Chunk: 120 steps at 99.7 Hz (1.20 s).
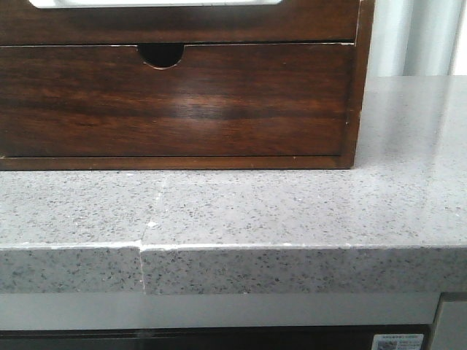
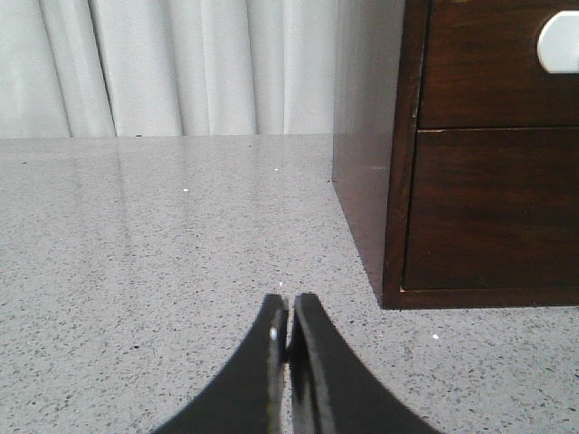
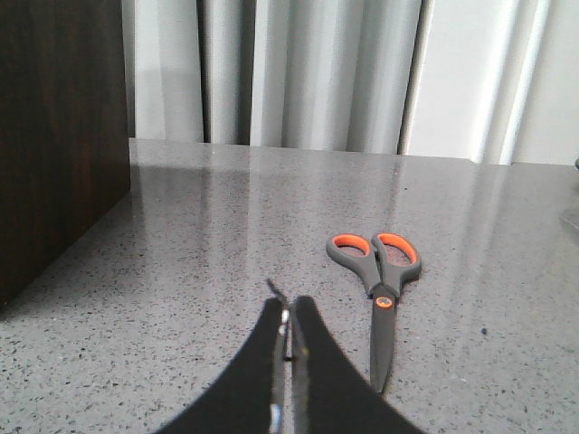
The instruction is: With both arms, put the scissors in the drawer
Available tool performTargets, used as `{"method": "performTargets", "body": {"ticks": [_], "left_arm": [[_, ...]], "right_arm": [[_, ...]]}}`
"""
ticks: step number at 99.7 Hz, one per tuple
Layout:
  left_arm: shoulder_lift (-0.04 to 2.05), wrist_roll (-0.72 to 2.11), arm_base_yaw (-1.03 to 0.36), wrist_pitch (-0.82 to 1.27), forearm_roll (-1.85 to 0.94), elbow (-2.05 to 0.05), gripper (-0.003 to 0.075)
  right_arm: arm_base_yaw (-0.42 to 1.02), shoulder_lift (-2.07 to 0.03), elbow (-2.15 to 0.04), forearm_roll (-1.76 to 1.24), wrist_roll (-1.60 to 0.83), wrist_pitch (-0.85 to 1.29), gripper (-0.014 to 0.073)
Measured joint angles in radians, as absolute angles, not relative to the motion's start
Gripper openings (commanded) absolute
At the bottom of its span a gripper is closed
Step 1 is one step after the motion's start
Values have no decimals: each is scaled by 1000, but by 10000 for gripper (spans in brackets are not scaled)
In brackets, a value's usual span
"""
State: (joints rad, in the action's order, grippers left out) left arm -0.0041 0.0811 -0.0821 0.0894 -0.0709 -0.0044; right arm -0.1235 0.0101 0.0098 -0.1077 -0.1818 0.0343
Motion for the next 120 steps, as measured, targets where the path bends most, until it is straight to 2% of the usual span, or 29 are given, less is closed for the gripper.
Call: {"method": "performTargets", "body": {"ticks": [98, 120], "left_arm": [[-4, 81, -82, 65, -71, -4, -20], [-4, 81, -82, 35, -113, -7, -20]], "right_arm": [[-123, 10, 10, -110, -182, 34, -69], [-123, 10, 8, -226, -182, 120, -69]]}}
